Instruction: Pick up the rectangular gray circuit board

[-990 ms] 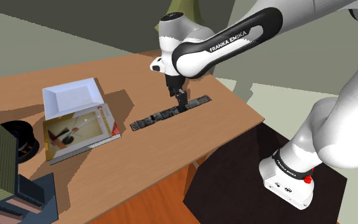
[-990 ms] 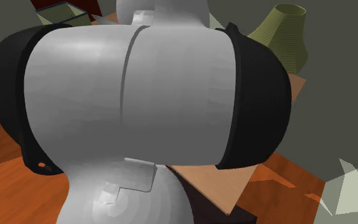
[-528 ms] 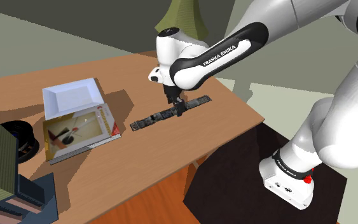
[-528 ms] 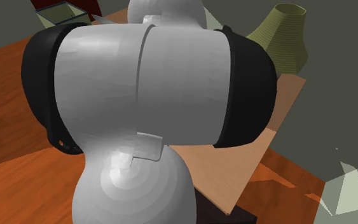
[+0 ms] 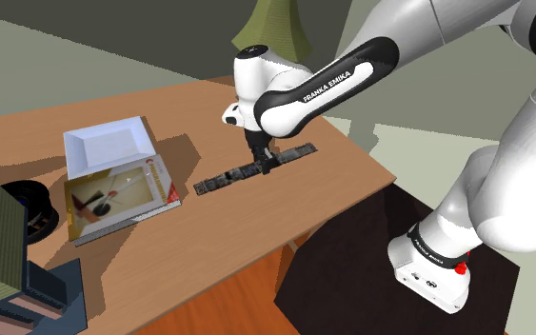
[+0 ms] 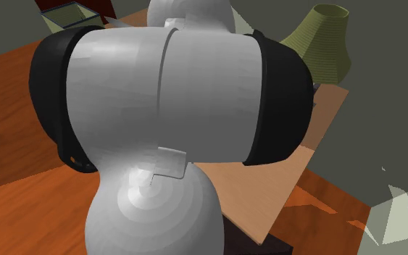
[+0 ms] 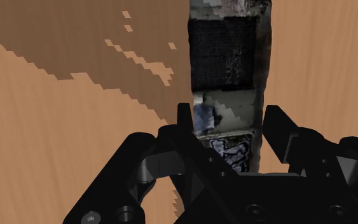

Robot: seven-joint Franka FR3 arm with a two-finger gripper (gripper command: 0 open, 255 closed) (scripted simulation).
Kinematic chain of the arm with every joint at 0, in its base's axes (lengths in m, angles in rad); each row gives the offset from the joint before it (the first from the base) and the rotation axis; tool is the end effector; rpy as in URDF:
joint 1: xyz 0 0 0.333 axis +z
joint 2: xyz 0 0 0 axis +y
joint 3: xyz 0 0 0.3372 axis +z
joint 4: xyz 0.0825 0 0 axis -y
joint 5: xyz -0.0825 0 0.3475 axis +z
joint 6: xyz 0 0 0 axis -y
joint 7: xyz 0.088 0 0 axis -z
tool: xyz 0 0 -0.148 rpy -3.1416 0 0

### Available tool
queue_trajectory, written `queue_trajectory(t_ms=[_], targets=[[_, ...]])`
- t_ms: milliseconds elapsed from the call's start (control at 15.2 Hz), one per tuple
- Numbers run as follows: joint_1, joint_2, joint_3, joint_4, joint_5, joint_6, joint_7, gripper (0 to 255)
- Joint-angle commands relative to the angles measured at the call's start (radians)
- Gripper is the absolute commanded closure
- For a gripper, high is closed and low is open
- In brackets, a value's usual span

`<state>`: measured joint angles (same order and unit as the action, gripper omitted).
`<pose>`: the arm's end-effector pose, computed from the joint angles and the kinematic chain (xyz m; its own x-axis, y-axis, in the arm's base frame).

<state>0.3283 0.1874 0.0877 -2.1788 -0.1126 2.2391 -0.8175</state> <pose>0.4739 0.2015 0.3011 0.2539 0.9581 -0.1329 0.9637 -0.2623 -0.0504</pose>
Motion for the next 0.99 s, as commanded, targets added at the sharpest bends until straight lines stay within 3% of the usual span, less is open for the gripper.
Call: queue_trajectory(t_ms=[0, 198, 924], targets=[[0.0, 0.0, 0.0, 0.0, 0.0, 0.0, 0.0, 255], [0.0, 0.001, 0.0, -0.001, 0.0, 0.001, 0.0, 255], [-0.002, -0.088, 0.004, 0.048, 0.019, -0.135, -0.02, 255]])
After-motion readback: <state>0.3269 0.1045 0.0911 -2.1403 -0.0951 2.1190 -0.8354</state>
